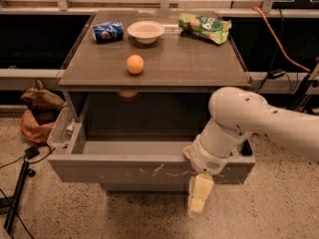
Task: Open top drawer
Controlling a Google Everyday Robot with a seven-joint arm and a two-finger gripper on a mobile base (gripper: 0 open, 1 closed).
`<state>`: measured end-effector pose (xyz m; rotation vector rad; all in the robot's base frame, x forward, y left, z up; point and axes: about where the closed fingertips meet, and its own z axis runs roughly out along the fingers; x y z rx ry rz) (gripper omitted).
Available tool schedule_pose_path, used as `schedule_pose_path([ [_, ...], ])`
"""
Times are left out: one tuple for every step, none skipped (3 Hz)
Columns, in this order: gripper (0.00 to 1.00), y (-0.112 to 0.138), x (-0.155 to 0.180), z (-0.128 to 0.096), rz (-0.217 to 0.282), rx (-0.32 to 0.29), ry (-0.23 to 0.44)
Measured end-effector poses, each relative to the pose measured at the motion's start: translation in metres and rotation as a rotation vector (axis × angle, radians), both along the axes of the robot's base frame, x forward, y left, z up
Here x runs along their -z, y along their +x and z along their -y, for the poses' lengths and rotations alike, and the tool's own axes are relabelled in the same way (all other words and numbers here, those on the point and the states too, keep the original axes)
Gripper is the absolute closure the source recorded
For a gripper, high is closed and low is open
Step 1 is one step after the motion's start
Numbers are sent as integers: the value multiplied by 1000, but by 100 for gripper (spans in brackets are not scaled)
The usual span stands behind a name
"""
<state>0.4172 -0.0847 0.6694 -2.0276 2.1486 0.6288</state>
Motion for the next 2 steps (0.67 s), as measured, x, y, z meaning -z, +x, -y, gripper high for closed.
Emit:
schedule_pose_path([
  [0, -82, -13, 2, -47, 80, -30],
  [0, -82, -13, 2, -47, 79, -30],
])
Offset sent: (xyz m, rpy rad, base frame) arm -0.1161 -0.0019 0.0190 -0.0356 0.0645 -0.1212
